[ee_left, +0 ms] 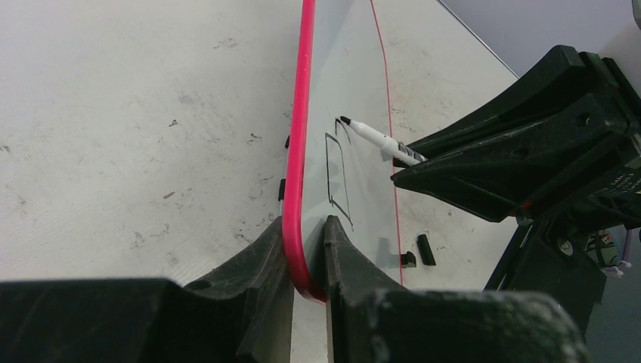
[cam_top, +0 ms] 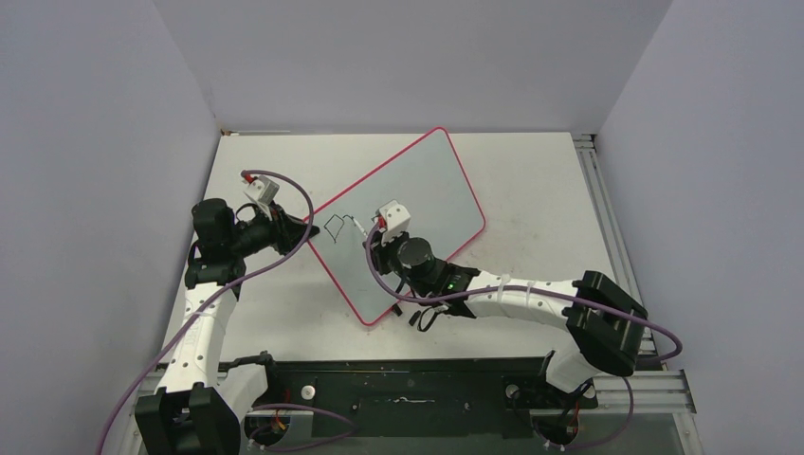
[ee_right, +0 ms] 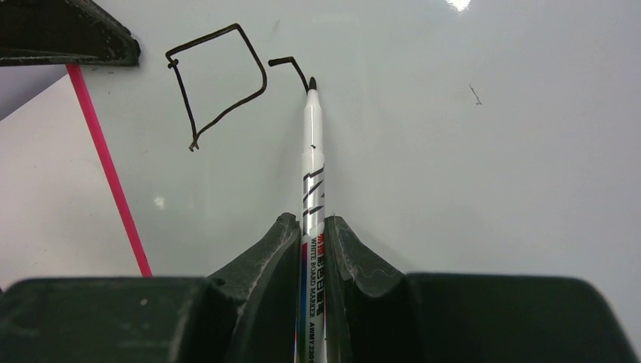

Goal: Write a sentence on the whiteboard

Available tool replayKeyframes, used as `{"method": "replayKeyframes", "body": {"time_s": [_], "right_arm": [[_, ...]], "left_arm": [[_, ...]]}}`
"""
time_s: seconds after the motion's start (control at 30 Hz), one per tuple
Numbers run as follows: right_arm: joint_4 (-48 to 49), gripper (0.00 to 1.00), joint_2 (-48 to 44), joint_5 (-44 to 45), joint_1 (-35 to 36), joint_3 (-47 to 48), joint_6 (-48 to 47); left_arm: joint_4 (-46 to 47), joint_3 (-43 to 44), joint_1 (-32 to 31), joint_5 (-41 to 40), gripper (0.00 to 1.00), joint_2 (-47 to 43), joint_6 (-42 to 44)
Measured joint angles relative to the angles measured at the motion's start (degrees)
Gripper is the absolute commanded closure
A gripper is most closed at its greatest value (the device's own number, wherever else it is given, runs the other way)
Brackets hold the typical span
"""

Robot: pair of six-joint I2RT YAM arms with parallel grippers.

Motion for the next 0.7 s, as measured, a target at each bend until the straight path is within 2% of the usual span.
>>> {"method": "replayKeyframes", "body": {"time_s": [0.7], "right_arm": [[-1.38,0.95,1.4,0.46,-1.88,2.45,1.73]], "left_arm": [[-0.24,0.02,-0.04,-0.24,1.0,0.0,0.66]]}}
